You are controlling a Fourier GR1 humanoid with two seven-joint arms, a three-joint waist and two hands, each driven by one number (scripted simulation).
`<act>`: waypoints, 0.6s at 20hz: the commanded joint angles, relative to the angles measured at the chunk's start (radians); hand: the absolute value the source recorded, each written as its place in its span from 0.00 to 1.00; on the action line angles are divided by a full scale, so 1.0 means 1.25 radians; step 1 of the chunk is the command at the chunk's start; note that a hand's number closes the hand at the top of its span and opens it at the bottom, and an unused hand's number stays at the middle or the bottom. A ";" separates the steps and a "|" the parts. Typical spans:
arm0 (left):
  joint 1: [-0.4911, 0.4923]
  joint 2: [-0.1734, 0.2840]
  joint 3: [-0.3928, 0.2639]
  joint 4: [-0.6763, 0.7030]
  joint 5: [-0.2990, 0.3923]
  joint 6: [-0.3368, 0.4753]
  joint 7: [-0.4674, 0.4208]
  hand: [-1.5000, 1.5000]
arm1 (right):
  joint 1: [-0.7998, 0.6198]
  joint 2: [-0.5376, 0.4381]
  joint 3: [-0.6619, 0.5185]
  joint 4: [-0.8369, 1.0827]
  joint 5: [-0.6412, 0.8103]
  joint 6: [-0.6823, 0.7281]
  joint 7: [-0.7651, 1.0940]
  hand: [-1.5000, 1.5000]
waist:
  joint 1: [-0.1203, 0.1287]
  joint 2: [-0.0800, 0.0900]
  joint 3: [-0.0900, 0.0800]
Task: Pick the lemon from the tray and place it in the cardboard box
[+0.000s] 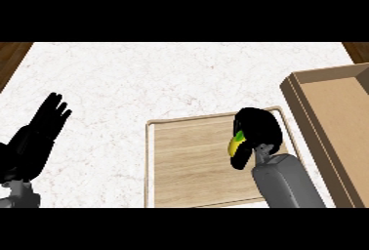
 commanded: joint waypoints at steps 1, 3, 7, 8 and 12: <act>0.004 0.011 0.002 -0.025 0.006 -0.005 0.025 0.50 | -0.075 -0.027 -0.146 0.126 0.016 -0.107 0.039 1.00 | 0.014 0.002 0.001; 0.044 0.005 0.003 -0.050 0.021 -0.026 0.009 0.50 | -0.098 -0.022 -0.146 0.140 0.044 -0.142 0.069 1.00 | 0.011 -0.003 0.000; 0.036 -0.016 -0.005 -0.060 0.003 0.004 0.025 0.50 | -0.184 -0.036 -0.137 0.078 0.054 -0.094 0.098 1.00 | 0.000 -0.007 0.000; 0.031 -0.012 -0.004 -0.044 -0.011 0.006 0.016 0.50 | -0.162 -0.044 -0.132 0.094 0.063 -0.146 0.060 1.00 | -0.001 -0.006 0.000; 0.035 -0.001 0.009 -0.032 0.008 -0.019 0.011 0.50 | -0.249 -0.016 -0.100 0.026 0.108 -0.136 0.130 1.00 | 0.001 -0.007 -0.001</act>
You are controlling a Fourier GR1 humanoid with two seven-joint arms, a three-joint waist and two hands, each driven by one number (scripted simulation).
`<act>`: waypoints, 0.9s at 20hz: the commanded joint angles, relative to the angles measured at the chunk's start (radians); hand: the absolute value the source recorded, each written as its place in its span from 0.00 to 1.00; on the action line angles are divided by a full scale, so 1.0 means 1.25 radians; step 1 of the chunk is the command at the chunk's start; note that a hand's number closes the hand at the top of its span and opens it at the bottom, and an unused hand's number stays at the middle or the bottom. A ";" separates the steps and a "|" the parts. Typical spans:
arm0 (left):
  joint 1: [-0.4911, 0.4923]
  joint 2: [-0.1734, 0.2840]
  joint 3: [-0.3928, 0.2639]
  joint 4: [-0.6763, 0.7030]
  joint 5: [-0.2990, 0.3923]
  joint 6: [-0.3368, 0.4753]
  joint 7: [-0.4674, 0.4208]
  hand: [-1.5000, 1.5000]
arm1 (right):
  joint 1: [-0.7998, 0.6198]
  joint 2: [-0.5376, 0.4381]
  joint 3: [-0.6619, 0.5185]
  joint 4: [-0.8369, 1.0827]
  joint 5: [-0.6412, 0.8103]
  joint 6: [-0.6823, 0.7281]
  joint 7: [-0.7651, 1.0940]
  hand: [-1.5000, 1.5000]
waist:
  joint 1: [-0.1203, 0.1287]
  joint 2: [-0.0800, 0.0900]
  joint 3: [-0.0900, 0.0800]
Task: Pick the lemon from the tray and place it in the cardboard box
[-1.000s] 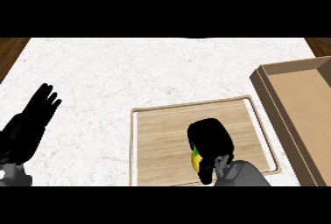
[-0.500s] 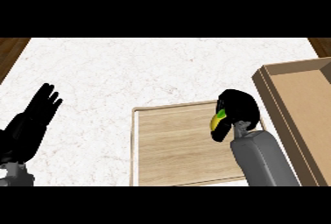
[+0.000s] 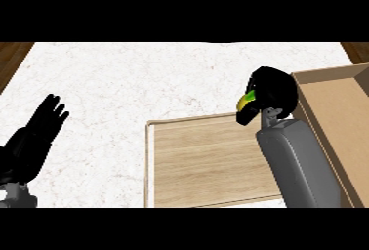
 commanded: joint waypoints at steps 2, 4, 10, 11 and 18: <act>0.011 0.017 0.014 -0.013 0.007 -0.010 0.015 0.50 | -0.038 0.001 0.041 -0.165 0.059 0.015 0.077 1.00 | -0.011 -0.007 0.000; 0.006 -0.024 -0.018 -0.019 -0.033 0.031 0.002 0.50 | -0.096 -0.013 0.017 -0.214 0.060 0.074 0.119 1.00 | -0.013 -0.006 0.000; -0.010 0.018 0.017 -0.022 0.017 -0.010 0.041 0.50 | -0.156 -0.064 -0.053 -0.246 0.129 0.085 0.184 1.00 | -0.009 -0.003 0.000; -0.023 0.008 0.017 -0.002 0.005 0.003 0.027 0.50 | -0.179 -0.075 -0.075 -0.229 0.135 0.084 0.183 1.00 | -0.008 -0.002 0.000; 0.005 -0.009 -0.004 -0.002 -0.013 -0.008 0.014 0.50 | -0.149 -0.165 -0.180 -0.255 0.131 0.098 0.114 1.00 | -0.007 -0.001 0.000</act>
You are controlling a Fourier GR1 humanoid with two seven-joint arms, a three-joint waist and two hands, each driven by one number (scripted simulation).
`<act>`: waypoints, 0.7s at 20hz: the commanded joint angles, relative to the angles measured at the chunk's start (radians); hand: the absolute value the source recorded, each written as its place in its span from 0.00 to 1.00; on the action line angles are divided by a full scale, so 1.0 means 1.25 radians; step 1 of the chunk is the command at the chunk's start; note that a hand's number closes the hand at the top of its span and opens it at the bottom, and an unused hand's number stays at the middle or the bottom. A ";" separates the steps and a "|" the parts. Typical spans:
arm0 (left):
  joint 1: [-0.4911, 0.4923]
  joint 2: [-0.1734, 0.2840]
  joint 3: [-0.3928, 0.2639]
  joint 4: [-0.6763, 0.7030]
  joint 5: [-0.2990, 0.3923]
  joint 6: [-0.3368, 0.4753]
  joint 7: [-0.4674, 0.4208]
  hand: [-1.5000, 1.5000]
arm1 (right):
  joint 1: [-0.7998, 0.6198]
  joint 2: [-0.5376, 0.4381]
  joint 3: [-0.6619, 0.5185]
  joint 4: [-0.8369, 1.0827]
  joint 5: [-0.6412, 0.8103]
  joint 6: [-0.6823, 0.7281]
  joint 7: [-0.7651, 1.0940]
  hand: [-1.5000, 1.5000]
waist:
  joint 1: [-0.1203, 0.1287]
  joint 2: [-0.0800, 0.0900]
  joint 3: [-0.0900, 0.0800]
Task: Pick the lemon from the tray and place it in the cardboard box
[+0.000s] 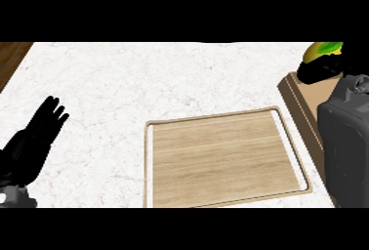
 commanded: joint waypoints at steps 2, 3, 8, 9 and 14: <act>-0.016 -0.022 -0.016 0.002 -0.029 0.025 -0.002 0.50 | -0.025 -0.046 -0.062 0.003 -0.008 0.069 0.023 1.00 | 0.002 0.001 0.000; -0.003 0.005 0.009 -0.015 0.002 -0.001 0.013 0.50 | 0.019 -0.074 -0.073 -0.010 -0.021 0.098 -0.009 1.00 | 0.000 0.000 0.000; 0.014 0.006 0.018 -0.027 0.012 -0.019 0.014 0.50 | 0.027 -0.139 -0.136 0.069 -0.049 0.015 -0.103 1.00 | 0.006 0.002 0.000; 0.006 -0.005 0.014 0.026 -0.011 -0.012 -0.028 0.50 | 0.080 -0.182 -0.179 0.057 -0.082 0.007 -0.164 1.00 | 0.001 0.003 0.000; -0.011 0.006 0.020 0.016 -0.012 -0.022 -0.018 0.50 | 0.127 -0.188 -0.196 0.120 -0.107 -0.094 -0.231 1.00 | 0.004 0.003 0.000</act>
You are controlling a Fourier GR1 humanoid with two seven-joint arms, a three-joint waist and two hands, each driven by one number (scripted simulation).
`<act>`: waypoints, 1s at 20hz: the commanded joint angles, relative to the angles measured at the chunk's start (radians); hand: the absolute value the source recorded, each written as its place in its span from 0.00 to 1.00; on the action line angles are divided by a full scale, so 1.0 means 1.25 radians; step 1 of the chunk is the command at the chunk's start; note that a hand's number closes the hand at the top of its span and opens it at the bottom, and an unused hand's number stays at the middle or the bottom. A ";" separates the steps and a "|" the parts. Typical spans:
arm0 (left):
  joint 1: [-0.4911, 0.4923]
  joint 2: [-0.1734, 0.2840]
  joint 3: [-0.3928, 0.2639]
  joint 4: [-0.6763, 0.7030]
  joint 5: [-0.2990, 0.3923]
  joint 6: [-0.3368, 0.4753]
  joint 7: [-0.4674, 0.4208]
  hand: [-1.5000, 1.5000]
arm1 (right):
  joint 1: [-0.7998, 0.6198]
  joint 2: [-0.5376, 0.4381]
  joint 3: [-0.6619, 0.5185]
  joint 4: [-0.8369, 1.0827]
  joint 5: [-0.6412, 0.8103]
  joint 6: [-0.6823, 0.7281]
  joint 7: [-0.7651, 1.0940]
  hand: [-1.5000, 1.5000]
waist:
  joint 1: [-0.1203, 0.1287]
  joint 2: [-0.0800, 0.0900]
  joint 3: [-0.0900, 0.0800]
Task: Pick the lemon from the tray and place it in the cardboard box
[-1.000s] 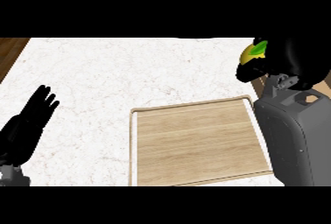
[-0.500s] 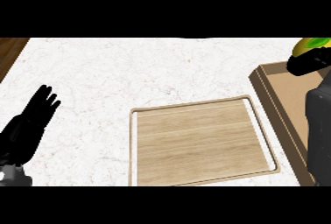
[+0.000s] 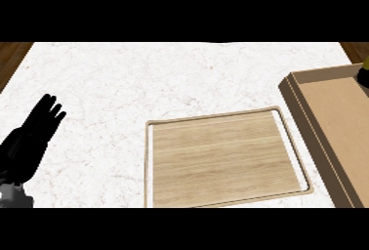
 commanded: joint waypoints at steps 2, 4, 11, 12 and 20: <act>0.002 -0.008 -0.003 -0.021 -0.011 0.012 0.017 0.50 | 0.086 -0.008 -0.042 0.065 -0.030 -0.136 -0.086 1.00 | 0.002 0.001 0.000; -0.027 -0.002 0.005 -0.014 0.010 0.009 0.042 0.50 | 0.110 -0.015 -0.059 0.116 -0.044 -0.163 -0.121 1.00 | 0.001 0.001 0.000; 0.012 -0.015 0.002 0.009 -0.008 -0.010 -0.015 0.50 | 0.126 0.029 -0.097 0.196 -0.113 -0.116 -0.082 1.00 | 0.001 0.000 0.000; -0.036 -0.007 0.005 0.058 -0.020 -0.003 -0.019 0.50 | 0.133 0.026 -0.115 0.231 -0.093 -0.159 -0.066 1.00 | -0.002 0.002 0.000; -0.014 -0.025 0.006 0.051 -0.022 -0.010 -0.048 0.50 | 0.199 0.039 -0.130 0.213 -0.211 -0.208 -0.193 0.00 | -0.002 0.000 0.000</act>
